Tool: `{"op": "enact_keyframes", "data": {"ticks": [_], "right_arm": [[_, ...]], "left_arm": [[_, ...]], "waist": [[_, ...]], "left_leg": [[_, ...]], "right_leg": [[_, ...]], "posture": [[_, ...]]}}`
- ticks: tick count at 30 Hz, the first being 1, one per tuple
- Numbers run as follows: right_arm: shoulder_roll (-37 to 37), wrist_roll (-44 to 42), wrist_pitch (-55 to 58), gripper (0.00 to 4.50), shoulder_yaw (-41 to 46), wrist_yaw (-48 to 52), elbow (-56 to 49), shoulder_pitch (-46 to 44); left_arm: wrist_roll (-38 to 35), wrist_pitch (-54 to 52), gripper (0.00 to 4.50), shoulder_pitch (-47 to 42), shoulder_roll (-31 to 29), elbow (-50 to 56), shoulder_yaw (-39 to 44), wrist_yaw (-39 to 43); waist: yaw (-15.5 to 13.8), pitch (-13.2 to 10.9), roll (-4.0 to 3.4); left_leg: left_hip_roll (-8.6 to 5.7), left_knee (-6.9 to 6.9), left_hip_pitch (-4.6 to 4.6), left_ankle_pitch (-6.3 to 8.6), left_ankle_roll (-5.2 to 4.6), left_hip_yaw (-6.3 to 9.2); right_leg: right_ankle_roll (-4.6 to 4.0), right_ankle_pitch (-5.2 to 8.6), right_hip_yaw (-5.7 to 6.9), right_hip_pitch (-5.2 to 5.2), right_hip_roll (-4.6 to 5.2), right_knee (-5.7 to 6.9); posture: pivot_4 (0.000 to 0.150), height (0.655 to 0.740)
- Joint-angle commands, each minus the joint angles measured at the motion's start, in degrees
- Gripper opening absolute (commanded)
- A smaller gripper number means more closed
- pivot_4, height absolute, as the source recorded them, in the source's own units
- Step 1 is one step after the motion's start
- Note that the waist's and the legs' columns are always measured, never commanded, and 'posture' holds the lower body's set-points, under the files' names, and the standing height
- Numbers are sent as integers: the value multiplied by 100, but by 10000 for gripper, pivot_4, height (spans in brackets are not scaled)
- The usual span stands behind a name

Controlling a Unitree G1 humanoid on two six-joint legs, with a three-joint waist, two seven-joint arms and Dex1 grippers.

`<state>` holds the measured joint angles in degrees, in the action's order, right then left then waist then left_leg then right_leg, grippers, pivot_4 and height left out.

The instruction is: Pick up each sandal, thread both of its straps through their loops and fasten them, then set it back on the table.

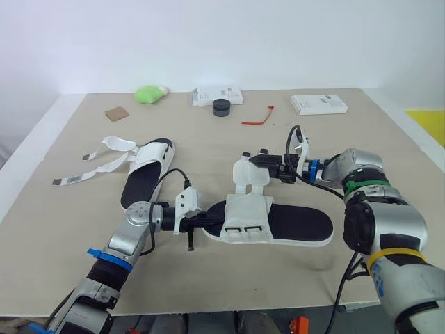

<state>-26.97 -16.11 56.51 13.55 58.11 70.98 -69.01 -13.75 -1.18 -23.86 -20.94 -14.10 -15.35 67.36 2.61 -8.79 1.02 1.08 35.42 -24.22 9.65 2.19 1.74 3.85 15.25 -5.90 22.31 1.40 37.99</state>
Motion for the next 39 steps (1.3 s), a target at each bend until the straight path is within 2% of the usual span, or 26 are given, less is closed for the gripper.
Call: {"op": "enact_keyframes", "data": {"ticks": [1,2,4,9,11,13,17,20,23,25,29,35,39], "right_arm": [[-41,-176,-29,41446,206,-24,-40,-199],[-45,-196,-18,41446,229,0,-43,-197],[-88,-245,39,35898,267,64,-65,-190],[-154,-218,129,15302,197,205,-152,-160],[-153,-205,127,5142,181,221,-166,-150],[-138,-166,44,247,129,193,-252,-130],[-92,100,-870,247,-452,700,-1199,292],[-99,64,-1612,247,-997,1238,-3094,1202],[-128,-51,-1909,247,-1189,1242,-4543,1886],[-165,-33,-2526,247,-1336,1244,-5728,2513],[-294,78,-3607,247,-1445,1201,-6960,3347],[-180,196,-4843,247,-1256,540,-7136,3444],[-401,320,-5637,247,-1351,559,-7445,3679]], "left_arm": [[433,-350,0,259,-58,-495,-320,-144],[433,-351,0,260,-61,-494,-320,-143],[435,-348,0,258,-61,-502,-323,-145],[448,-324,0,235,-26,-540,-348,-148],[454,-312,0,226,-11,-558,-358,-148],[467,-292,0,207,10,-591,-377,-142],[486,-259,0,192,24,-618,-411,-107],[494,-232,0,195,12,-636,-414,-86],[502,-222,0,193,11,-647,-415,-83],[511,-210,0,193,11,-658,-417,-74],[516,-202,0,176,34,-683,-432,-64],[530,-182,0,188,46,-701,-455,-35],[531,-173,0,180,38,-724,-448,-10]], "waist": [[1,0,0],[1,0,0],[1,0,0],[1,0,0],[1,0,0],[0,0,0],[-1,0,0],[-7,0,-1],[-10,0,-2],[-14,0,-1],[-31,0,4],[-16,1,5],[-35,1,5]], "left_leg": [[0,0,0,0,0,0],[1,0,0,0,0,1],[1,0,0,0,0,1],[0,0,0,0,0,1],[1,1,0,0,0,1],[0,1,0,0,0,1],[-6,2,0,-1,-1,2],[-13,6,0,-1,-1,12],[-18,4,-3,-1,0,13],[-19,1,-6,-1,0,16],[-20,0,-5,0,0,23],[-16,-1,1,0,1,24],[-16,-9,-1,0,1,25]], "right_leg": [[0,0,0,0,0,0],[-1,0,1,0,-1,0],[-1,-1,1,0,-1,0],[-1,-1,1,0,-1,0],[-1,-1,1,1,-1,0],[-1,-1,1,1,-1,0],[-1,-1,-3,0,1,0],[7,3,-5,-1,0,-2],[16,9,-12,-5,1,-2],[18,10,-11,-6,0,-2],[19,15,-9,-5,2,-2],[16,6,-2,-8,7,-45],[11,0,0,-16,8,-69]], "posture": [[1500,7400],[1500,7400],[1500,7400],[1500,7400],[1500,7400],[1500,7400],[1500,7400],[1500,7400],[1500,7400],[1500,7400],[1500,7400],[1500,7400],[1500,7400]]}}
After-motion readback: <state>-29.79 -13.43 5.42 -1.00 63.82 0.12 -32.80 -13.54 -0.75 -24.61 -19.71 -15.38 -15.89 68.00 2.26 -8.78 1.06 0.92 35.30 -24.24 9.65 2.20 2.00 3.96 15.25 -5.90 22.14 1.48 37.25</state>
